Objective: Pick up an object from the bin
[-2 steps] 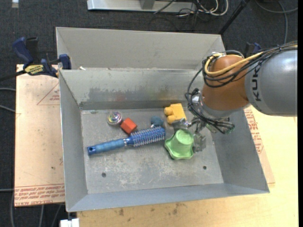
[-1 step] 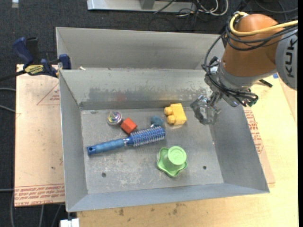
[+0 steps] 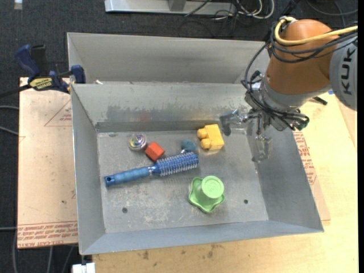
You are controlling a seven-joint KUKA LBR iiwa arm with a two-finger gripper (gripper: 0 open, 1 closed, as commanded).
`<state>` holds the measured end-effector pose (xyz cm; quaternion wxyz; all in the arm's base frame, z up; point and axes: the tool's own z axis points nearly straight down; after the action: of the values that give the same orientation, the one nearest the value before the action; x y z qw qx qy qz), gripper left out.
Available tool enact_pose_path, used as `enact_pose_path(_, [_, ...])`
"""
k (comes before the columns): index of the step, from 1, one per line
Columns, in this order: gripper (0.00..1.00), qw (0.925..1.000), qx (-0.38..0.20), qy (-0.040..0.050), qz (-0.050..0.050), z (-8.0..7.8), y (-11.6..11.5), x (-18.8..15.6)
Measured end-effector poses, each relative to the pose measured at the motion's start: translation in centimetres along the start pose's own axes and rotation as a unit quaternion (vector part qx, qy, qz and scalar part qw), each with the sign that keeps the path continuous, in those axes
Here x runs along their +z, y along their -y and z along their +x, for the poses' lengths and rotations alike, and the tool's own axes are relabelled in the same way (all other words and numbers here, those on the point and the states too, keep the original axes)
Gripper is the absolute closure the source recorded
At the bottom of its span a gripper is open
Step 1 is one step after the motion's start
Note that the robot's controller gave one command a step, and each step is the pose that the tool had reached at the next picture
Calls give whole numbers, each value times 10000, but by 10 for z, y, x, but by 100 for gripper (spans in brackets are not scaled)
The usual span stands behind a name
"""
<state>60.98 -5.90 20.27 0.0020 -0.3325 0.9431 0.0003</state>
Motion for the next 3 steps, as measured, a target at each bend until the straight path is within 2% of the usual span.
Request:
enact_pose_path(1, [0, 9990, -443, -17, -31, -38, -38, 65])
enact_pose_path(2, [0, 9997, 241, -7, -16, -60, -77, 99])
enact_pose_path(3, [0, 10000, 9, -10, -9, -78, -71, 135])
